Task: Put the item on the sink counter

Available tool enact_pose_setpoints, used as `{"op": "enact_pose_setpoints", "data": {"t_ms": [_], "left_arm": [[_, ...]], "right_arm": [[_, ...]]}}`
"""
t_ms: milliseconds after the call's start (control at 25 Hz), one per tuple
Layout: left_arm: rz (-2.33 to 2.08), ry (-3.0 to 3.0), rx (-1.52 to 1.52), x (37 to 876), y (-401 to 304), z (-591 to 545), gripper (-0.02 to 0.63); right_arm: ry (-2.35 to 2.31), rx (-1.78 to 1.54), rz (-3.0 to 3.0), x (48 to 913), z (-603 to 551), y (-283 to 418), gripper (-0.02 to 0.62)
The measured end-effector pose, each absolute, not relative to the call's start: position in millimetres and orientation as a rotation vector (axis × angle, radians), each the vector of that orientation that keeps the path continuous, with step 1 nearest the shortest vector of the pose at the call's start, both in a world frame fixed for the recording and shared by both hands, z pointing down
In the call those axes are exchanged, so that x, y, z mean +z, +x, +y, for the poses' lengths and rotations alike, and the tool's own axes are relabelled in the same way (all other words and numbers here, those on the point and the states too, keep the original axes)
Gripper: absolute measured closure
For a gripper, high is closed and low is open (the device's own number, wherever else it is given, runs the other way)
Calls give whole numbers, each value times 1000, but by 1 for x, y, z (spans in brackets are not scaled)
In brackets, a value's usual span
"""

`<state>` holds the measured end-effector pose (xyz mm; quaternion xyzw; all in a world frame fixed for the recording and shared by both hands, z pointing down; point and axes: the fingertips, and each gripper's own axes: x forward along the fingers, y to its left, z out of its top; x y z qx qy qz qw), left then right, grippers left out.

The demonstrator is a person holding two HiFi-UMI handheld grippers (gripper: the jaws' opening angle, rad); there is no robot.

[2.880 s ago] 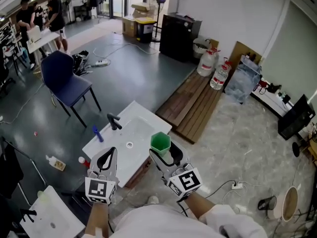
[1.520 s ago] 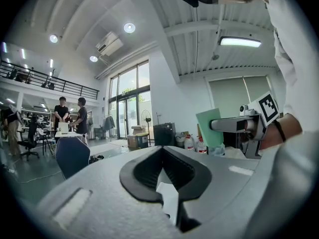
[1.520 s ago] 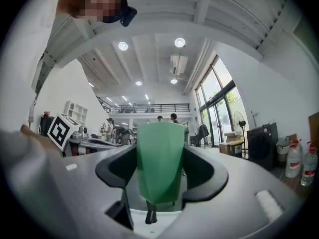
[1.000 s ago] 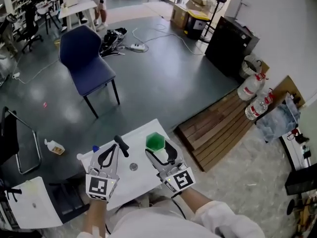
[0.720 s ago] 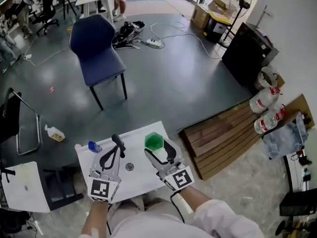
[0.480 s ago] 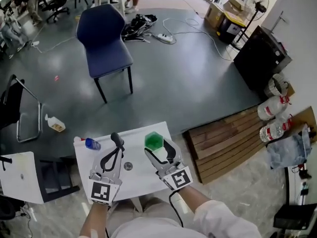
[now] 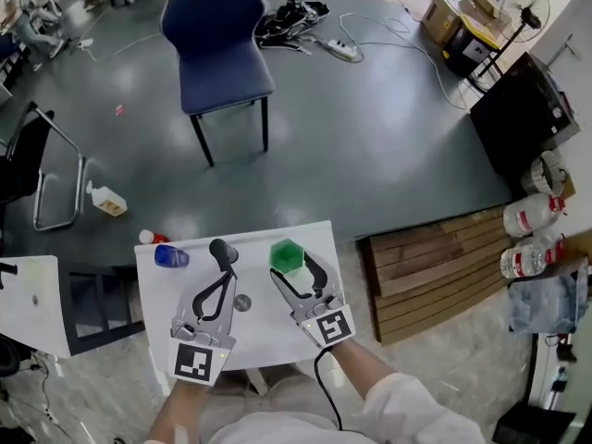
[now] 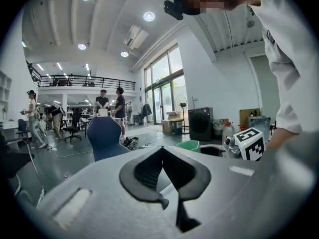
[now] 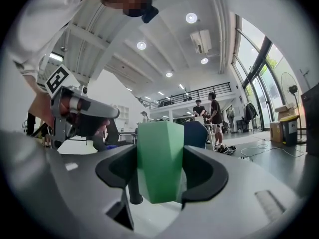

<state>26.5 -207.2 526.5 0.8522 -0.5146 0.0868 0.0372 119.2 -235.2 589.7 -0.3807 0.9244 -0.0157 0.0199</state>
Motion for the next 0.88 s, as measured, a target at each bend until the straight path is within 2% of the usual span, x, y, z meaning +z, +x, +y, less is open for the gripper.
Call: {"op": "enact_pose_setpoints", "data": {"t_ms": [880], "left_arm": [[-1589, 2542, 376, 580, 7, -211, 600]], "right_arm": [[-1102, -127, 3003, 724, -269, 75, 313]]}}
